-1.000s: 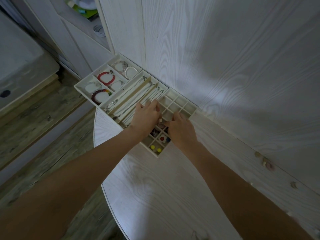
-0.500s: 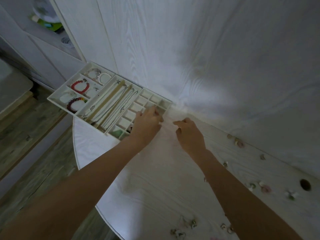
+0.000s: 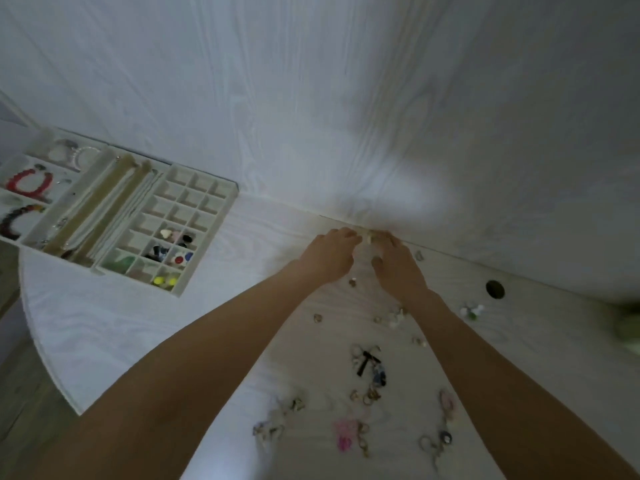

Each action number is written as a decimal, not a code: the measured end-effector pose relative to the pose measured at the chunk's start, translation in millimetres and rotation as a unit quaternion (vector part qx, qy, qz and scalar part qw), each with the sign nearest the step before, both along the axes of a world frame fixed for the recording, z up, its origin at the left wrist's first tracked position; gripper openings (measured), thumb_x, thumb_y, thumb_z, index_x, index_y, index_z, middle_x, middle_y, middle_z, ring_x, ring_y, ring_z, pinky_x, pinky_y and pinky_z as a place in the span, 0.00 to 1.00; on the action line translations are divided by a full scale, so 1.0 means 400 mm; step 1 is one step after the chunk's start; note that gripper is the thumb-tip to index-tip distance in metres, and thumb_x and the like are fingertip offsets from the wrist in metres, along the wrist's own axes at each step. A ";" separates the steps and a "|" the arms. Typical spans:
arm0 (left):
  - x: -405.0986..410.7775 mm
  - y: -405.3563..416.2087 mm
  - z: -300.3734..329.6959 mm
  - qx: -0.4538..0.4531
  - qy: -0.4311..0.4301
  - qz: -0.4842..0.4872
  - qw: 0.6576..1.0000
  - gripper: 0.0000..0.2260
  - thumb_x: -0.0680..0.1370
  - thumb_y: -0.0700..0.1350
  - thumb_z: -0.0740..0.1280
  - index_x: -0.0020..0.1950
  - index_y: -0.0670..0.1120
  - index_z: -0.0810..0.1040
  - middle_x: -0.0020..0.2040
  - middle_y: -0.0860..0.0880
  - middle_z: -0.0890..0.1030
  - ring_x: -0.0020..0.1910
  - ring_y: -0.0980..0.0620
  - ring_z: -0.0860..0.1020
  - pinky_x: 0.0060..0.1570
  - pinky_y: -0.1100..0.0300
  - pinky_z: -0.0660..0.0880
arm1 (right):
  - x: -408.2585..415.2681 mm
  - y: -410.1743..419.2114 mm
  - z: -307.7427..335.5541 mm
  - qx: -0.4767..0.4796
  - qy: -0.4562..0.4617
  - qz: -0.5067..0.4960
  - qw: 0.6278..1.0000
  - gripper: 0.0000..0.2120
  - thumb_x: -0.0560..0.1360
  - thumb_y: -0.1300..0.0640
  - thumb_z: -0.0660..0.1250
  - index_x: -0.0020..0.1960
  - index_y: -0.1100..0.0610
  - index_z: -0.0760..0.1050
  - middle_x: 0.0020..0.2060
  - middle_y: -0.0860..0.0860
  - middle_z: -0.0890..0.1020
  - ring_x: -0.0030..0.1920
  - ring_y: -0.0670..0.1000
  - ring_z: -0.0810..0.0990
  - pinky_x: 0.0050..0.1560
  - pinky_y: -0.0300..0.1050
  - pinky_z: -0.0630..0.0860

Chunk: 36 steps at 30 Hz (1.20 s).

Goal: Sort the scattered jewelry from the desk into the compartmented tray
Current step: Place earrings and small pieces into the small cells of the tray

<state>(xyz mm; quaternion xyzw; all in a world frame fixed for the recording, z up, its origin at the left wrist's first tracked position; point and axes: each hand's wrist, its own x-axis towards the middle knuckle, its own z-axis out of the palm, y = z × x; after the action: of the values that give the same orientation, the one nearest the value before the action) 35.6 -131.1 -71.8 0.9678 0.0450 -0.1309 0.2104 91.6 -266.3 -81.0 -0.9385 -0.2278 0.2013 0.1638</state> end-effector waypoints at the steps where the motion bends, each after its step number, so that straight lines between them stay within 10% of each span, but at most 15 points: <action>1: 0.012 -0.016 -0.006 -0.004 0.004 0.005 1.000 0.23 0.80 0.40 0.57 0.75 0.46 0.60 0.75 0.47 0.60 0.72 0.47 0.61 0.68 0.52 0.61 | 0.014 -0.018 -0.008 0.002 0.012 0.009 1.000 0.24 0.79 0.62 0.55 0.75 0.58 0.58 0.74 0.55 0.61 0.72 0.56 0.61 0.71 0.50 0.62; 12: 0.072 -0.093 -0.080 -0.018 -0.103 0.144 0.984 0.12 0.79 0.43 0.62 0.61 0.45 0.78 0.63 0.44 0.72 0.59 0.45 0.70 0.57 0.54 0.68 | 0.077 -0.024 -0.063 0.041 -0.081 -0.010 0.996 0.11 0.79 0.61 0.58 0.59 0.62 0.72 0.59 0.59 0.71 0.62 0.56 0.69 0.52 0.47 0.70; 26: -0.030 -0.038 0.001 -0.272 -0.126 0.243 0.923 0.04 0.75 0.38 0.70 0.49 0.40 0.80 0.45 0.49 0.82 0.44 0.55 0.80 0.46 0.74 0.74 | 0.004 0.003 0.008 0.252 0.102 -0.012 0.962 0.07 0.76 0.61 0.67 0.47 0.58 0.68 0.35 0.46 0.75 0.36 0.42 0.74 0.35 0.27 0.69; 36: -0.272 0.157 0.119 -0.408 -0.142 0.354 0.830 0.05 0.74 0.37 0.70 0.43 0.46 0.84 0.40 0.47 0.84 0.43 0.50 0.82 0.49 0.55 0.80 | -0.137 0.218 0.099 0.315 0.218 0.044 0.923 0.07 0.70 0.67 0.69 0.44 0.57 0.77 0.32 0.49 0.79 0.33 0.44 0.75 0.30 0.32 0.71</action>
<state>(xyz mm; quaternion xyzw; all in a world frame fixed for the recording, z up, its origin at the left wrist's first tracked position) -73.0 -68.4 -24.0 0.7199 0.2963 0.0847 0.6219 36.8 -179.1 -41.2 -0.7604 -0.2793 0.3252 0.4879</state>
